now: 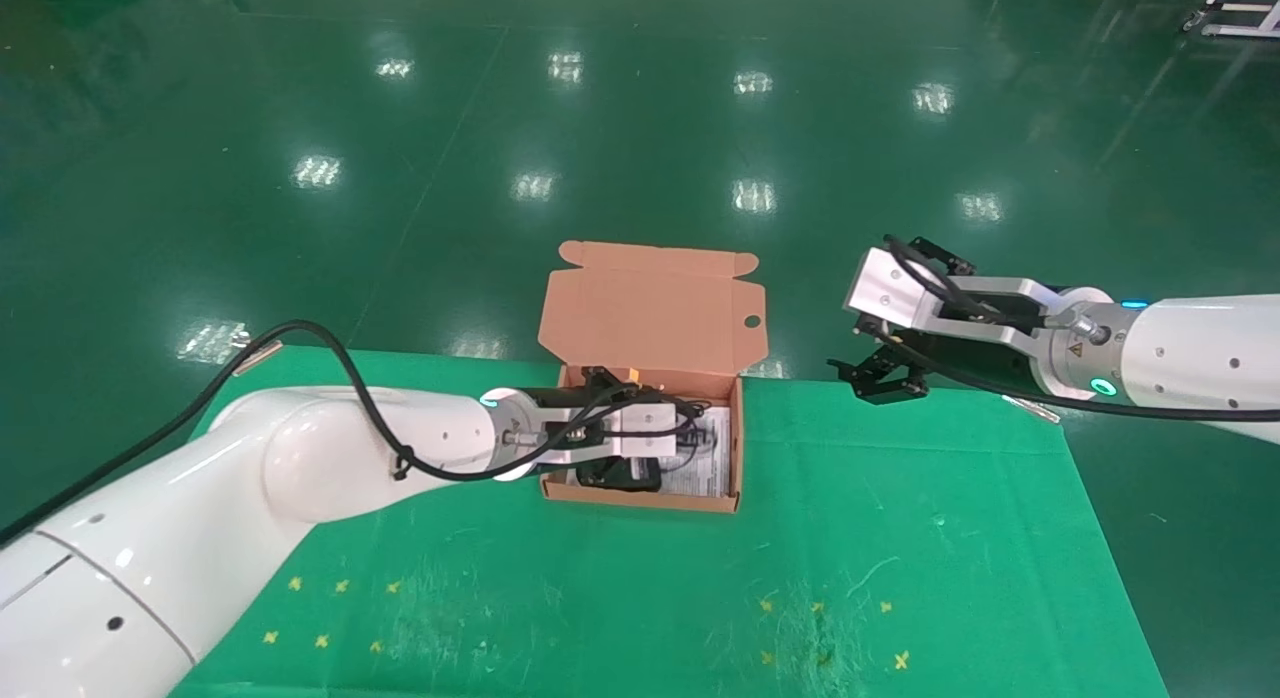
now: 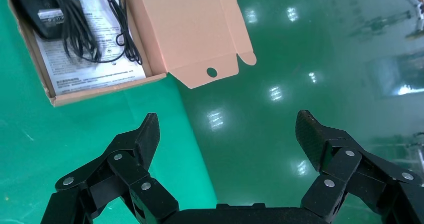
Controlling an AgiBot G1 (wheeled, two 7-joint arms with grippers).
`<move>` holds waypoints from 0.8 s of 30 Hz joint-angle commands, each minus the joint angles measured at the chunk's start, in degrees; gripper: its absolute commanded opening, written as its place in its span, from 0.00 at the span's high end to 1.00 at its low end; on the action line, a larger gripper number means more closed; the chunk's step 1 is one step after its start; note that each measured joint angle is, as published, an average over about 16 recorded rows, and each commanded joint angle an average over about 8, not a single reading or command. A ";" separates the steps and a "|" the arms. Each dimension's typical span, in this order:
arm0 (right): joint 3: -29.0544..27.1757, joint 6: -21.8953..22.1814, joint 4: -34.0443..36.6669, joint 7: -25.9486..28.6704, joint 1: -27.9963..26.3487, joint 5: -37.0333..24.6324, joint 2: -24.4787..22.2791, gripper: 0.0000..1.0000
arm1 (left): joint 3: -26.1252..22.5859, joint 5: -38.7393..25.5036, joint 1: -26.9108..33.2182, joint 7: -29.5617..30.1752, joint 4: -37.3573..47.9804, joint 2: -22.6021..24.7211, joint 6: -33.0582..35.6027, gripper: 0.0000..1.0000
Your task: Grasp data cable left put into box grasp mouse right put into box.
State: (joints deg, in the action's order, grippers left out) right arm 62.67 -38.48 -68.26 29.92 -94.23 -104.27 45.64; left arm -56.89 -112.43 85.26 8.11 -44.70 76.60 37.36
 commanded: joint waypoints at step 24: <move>-4.79 -6.27 2.24 -7.43 -5.86 3.10 1.87 0.00 | 7.85 5.68 5.19 7.47 -8.33 -7.25 2.76 0.00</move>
State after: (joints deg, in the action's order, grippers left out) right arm 57.70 -44.91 -66.05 22.46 -99.96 -100.93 47.46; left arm -48.97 -106.61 90.39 15.57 -53.07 69.27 40.23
